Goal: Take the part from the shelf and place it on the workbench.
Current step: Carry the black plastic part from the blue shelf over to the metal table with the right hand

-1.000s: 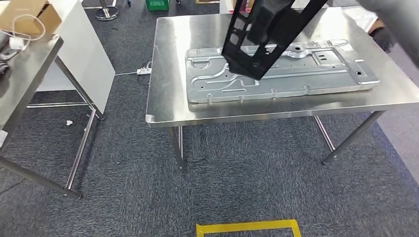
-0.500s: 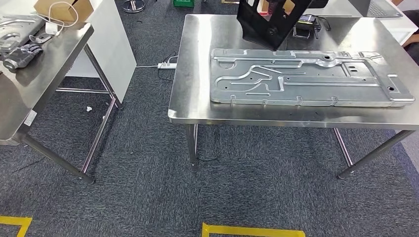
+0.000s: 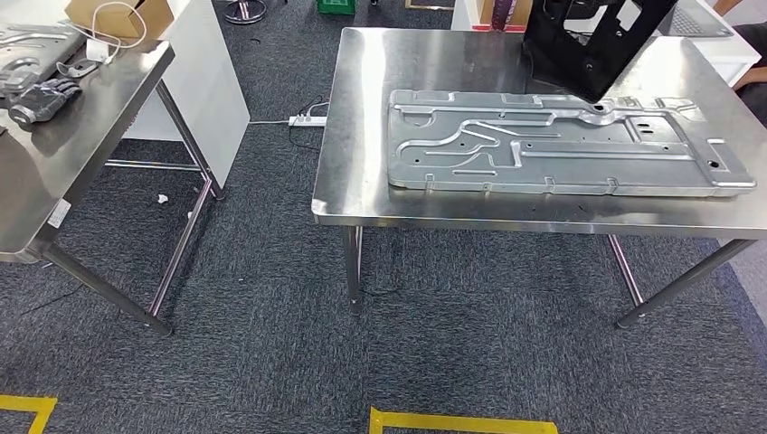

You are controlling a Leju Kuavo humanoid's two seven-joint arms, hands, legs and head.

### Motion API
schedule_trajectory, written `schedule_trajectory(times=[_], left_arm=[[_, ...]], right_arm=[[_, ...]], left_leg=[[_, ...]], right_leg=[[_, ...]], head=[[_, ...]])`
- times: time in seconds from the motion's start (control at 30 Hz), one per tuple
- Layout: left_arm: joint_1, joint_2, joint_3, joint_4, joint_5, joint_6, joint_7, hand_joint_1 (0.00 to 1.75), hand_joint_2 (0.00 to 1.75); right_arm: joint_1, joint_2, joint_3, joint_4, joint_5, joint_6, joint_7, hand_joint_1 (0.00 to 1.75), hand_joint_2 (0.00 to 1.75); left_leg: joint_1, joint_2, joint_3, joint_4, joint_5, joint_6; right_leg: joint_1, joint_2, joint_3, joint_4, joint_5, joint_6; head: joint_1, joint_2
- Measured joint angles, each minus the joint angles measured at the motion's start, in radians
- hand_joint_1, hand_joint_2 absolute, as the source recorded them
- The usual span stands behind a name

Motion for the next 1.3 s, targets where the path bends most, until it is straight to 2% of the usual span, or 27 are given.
schedule_trajectory(times=[0.2,0.3,0.47,1.3], left_arm=[[0.0,0.0,0.0,0.0,-0.006,-0.003,0.005,0.0,1.75],[0.0,0.0,0.0,0.0,-0.006,-0.003,0.006,0.0,1.75],[0.0,0.0,0.0,0.0,-0.014,-0.012,0.008,0.0,1.75],[0.0,0.0,0.0,0.0,-0.016,-0.012,0.006,0.0,1.75]], right_arm=[[0.061,-0.076,0.009,-0.022,-0.007,0.03,-0.04,1.75,1.75],[0.072,-0.087,0.012,-0.025,-0.008,0.03,-0.042,1.75,1.75],[0.123,-0.16,0.029,-0.057,-0.025,0.035,-0.053,1.75,1.75],[0.136,-0.189,0.037,-0.088,-0.052,0.041,-0.046,1.75,1.75]], left_leg=[[0.0,0.0,0.001,0.0,0.002,0.002],[0.0,0.0,0.001,0.0,0.002,0.002],[-0.001,0.002,0.0,0.0,0.004,0.002],[-0.001,0.003,-0.001,0.0,0.004,0.002]], right_leg=[[0.003,0.0,0.001,0.0,0.001,0.001],[0.002,0.0,0.001,0.0,0.001,0.002],[0.002,0.002,-0.003,0.002,0.002,0.003],[0.001,0.002,-0.005,0.005,0.002,0.003]], head=[[0.0,0.0],[0.0,0.0],[0.0,0.0],[0.0,0.0]])
